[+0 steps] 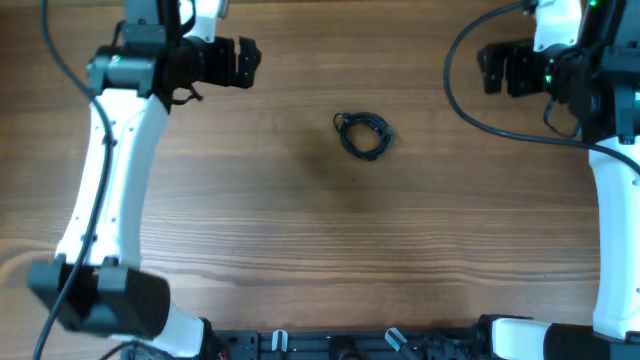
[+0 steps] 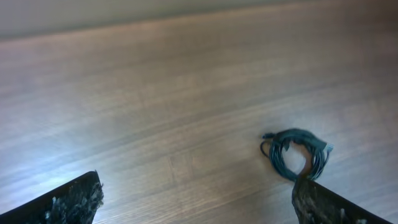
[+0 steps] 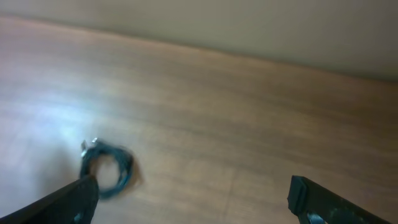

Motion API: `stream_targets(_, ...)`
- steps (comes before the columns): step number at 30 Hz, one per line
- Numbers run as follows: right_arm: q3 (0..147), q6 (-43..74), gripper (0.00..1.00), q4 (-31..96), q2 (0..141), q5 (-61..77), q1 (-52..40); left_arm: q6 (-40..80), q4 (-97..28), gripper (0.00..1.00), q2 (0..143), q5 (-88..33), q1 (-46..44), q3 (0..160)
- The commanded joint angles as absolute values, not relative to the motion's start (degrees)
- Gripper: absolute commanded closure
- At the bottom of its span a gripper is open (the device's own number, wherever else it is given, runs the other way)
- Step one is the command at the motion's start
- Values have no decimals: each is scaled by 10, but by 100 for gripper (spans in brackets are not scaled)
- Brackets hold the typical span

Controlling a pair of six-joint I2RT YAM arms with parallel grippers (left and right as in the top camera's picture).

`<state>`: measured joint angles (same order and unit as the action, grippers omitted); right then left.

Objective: Untangle cables

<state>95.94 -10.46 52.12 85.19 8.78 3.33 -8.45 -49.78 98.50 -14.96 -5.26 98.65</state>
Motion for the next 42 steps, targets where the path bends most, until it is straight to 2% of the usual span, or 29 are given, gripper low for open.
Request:
stream_targets(1,972,-65,0,501,854,43,36,-78,-503,1,1018,-170,-74,995)
stream_targets(7,972,-43,0,520,880,43,36,-118,-503,4,1048,-191,-114,995)
stream_targets(9,972,-43,0,528,897,43,36,-137,-505,0,1053,-206,-124,995)
stream_targets(18,971,-63,0,525,955,50,39,-197,-511,0,1063,-280,-175,995)
stream_targets(22,971,-22,0,528,966,52,52,-208,-509,5,1086,-322,-189,995)
stream_targets(28,971,16,0,548,983,51,61,-208,-509,3,1139,-324,-211,995)
stream_targets(34,971,40,0,569,996,47,63,-208,-491,6,1155,-323,-226,995)
stream_targets(36,970,52,0,573,1007,48,65,-208,-488,10,1155,-321,-226,995)
stream_targets(42,970,54,0,579,1033,58,65,-175,-469,10,1155,-223,-227,995)
